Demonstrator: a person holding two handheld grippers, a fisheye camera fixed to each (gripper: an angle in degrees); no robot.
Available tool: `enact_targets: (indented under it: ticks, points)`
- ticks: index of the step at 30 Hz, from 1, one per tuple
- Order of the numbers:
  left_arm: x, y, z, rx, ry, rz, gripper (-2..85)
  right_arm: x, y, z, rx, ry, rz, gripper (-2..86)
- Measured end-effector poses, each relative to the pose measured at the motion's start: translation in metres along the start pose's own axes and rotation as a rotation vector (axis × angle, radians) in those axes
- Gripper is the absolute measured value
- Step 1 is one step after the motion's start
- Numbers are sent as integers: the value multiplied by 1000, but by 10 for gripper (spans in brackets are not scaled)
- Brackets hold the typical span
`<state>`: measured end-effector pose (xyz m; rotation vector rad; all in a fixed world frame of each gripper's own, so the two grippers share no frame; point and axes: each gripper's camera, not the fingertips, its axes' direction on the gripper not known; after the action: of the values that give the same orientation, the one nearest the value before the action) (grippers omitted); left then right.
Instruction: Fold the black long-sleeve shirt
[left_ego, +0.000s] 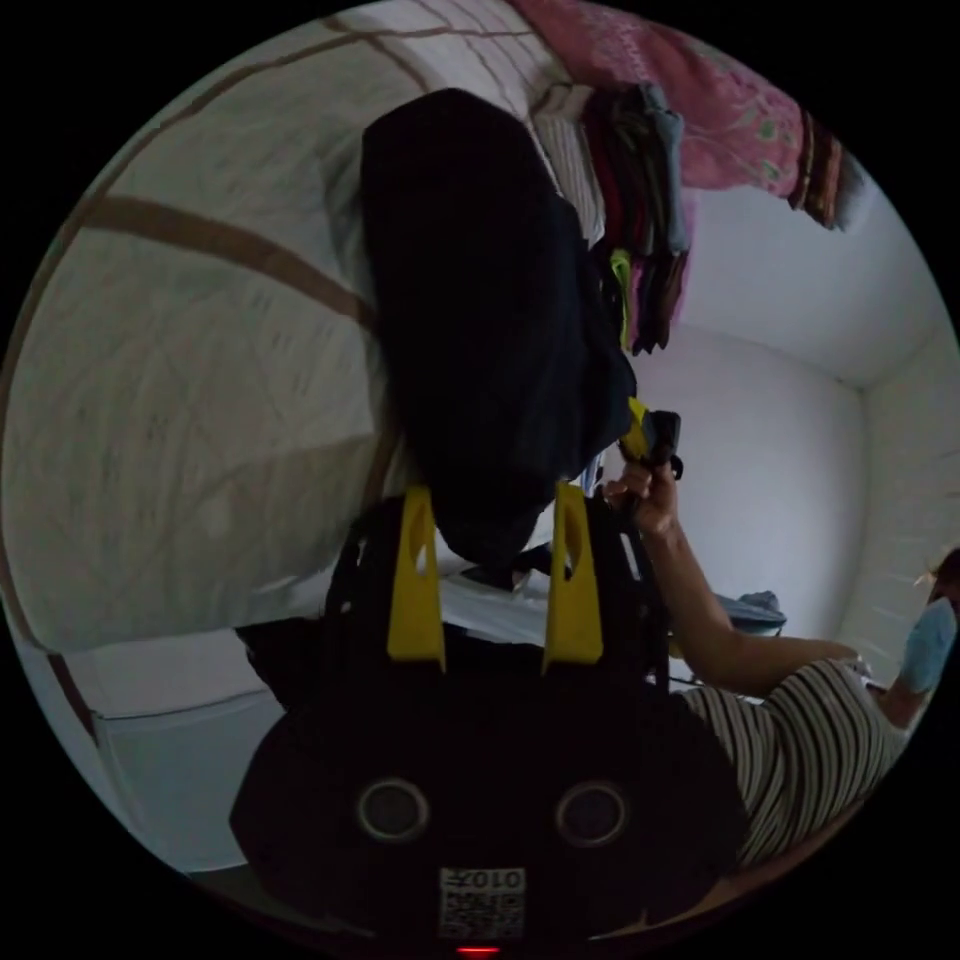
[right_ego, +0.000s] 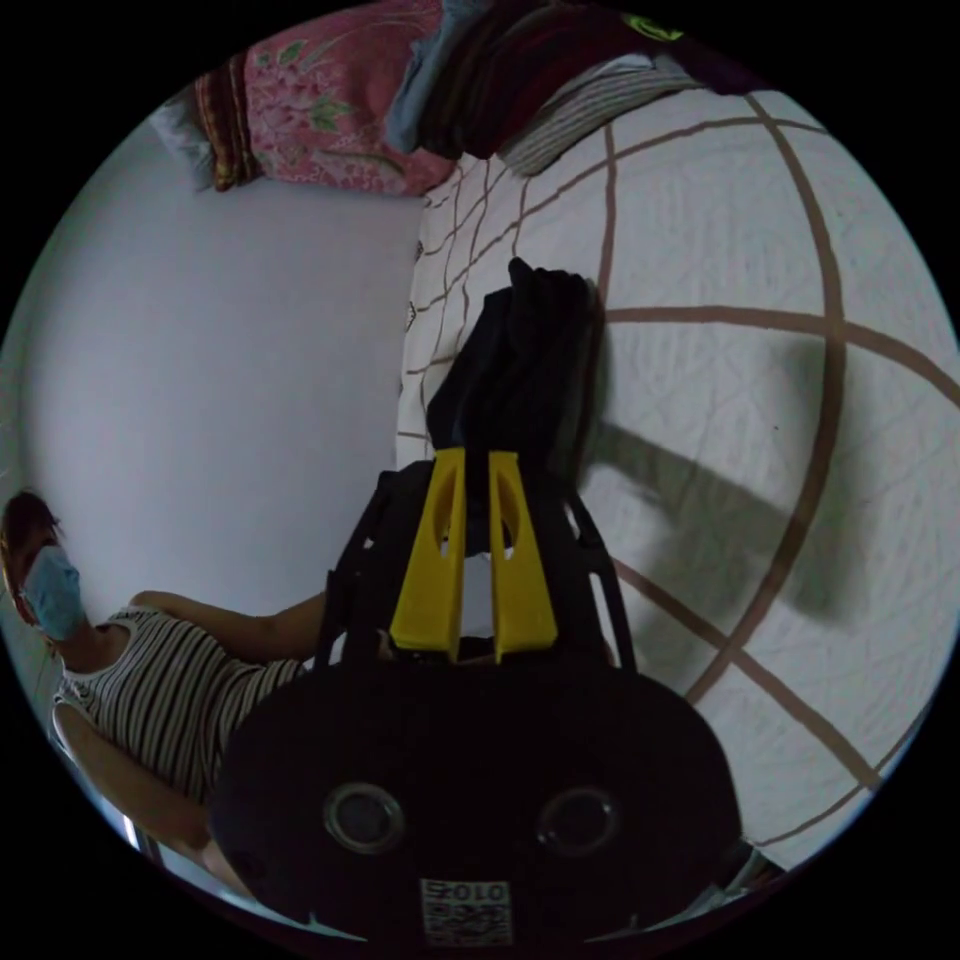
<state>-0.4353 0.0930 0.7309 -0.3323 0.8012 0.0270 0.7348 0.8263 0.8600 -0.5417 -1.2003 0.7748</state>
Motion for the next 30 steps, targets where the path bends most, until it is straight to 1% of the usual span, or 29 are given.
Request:
enact_targets:
  ticks: [3, 8, 17, 23, 30]
  points:
    - [2, -15, -7, 1, 17, -18, 125, -11, 10, -7, 18, -13, 15, 53]
    - [36, -43, -39, 10, -10, 76, 107, -42, 23, -21, 30, -6, -6, 52]
    - [108, -104, -118, 104, 54, 180, 108, -118, 50, -54, 81, -14, -80, 52]
    - [169, -145, -147, 73, 66, 284, 109, -168, 86, -81, 143, -36, -111, 53]
    - [240, -198, -161, 14, 52, 361, 107, -215, 125, -119, 253, -92, -132, 53]
